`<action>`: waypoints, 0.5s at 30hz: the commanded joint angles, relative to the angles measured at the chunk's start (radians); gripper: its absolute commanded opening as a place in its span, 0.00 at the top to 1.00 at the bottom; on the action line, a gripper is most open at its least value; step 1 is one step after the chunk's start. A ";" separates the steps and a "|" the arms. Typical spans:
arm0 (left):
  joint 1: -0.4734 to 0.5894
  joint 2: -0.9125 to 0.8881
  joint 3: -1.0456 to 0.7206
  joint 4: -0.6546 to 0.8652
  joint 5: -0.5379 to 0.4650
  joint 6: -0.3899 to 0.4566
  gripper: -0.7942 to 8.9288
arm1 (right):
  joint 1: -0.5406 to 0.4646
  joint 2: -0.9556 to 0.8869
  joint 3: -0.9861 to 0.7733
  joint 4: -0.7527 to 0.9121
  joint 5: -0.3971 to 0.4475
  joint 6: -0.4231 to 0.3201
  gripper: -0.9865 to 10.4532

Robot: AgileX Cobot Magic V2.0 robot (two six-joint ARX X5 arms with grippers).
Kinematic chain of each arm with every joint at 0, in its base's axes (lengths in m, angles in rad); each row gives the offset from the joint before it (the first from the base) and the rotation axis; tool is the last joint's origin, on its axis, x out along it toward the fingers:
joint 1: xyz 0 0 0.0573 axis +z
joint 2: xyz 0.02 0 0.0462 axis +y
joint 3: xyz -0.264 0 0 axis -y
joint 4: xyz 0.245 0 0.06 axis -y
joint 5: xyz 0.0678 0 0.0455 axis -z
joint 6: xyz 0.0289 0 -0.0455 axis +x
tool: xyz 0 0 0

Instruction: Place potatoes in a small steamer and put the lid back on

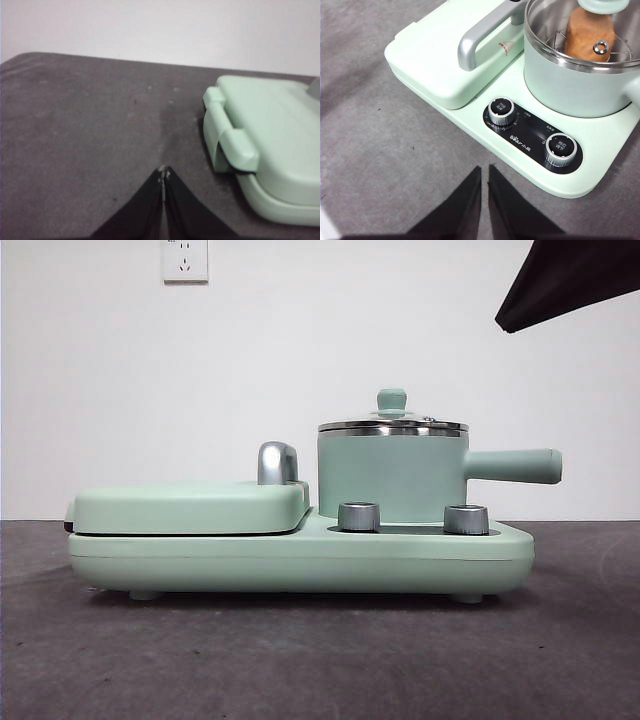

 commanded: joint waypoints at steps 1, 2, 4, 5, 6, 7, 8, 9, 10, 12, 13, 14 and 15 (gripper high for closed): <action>0.000 -0.003 -0.023 0.045 0.007 0.010 0.91 | 0.006 0.004 0.007 0.010 0.002 0.006 0.90; 0.000 -0.003 -0.032 0.052 0.009 0.003 0.91 | 0.006 0.004 0.007 0.010 0.002 0.006 0.90; -0.001 -0.003 -0.042 0.056 0.009 0.001 0.91 | 0.006 0.004 0.007 0.010 0.002 0.006 0.90; 0.000 -0.002 -0.042 0.051 0.009 0.001 0.91 | 0.006 0.004 0.007 0.010 0.002 0.006 0.90; 0.000 -0.002 -0.042 0.051 0.007 0.001 0.91 | 0.006 0.004 0.007 0.010 0.002 0.006 0.90; 0.000 -0.002 -0.042 0.053 0.007 0.001 0.91 | 0.006 0.004 0.007 0.010 0.003 0.006 0.90; 0.000 -0.002 -0.042 0.055 0.008 0.001 0.91 | 0.006 0.004 0.007 0.010 0.003 0.006 0.90; 0.000 -0.002 -0.042 0.056 0.008 0.001 0.91 | 0.006 0.004 0.007 0.010 0.003 0.006 0.90; 0.000 -0.002 -0.042 0.056 0.008 0.001 0.91 | 0.006 0.004 0.007 0.010 0.003 0.006 0.90; 0.000 -0.002 -0.042 0.056 0.008 0.001 0.91 | 0.006 0.004 0.007 0.010 0.003 0.006 0.90; 0.000 -0.002 -0.042 0.056 0.008 0.001 0.91 | 0.006 0.004 0.007 0.010 0.003 0.006 0.90; 0.000 -0.002 -0.042 0.056 0.008 0.001 0.91 | 0.006 0.004 0.007 0.010 0.003 0.006 0.90; 0.000 -0.002 -0.042 0.056 0.008 0.001 0.91 | 0.006 0.004 0.007 0.010 0.003 0.006 0.90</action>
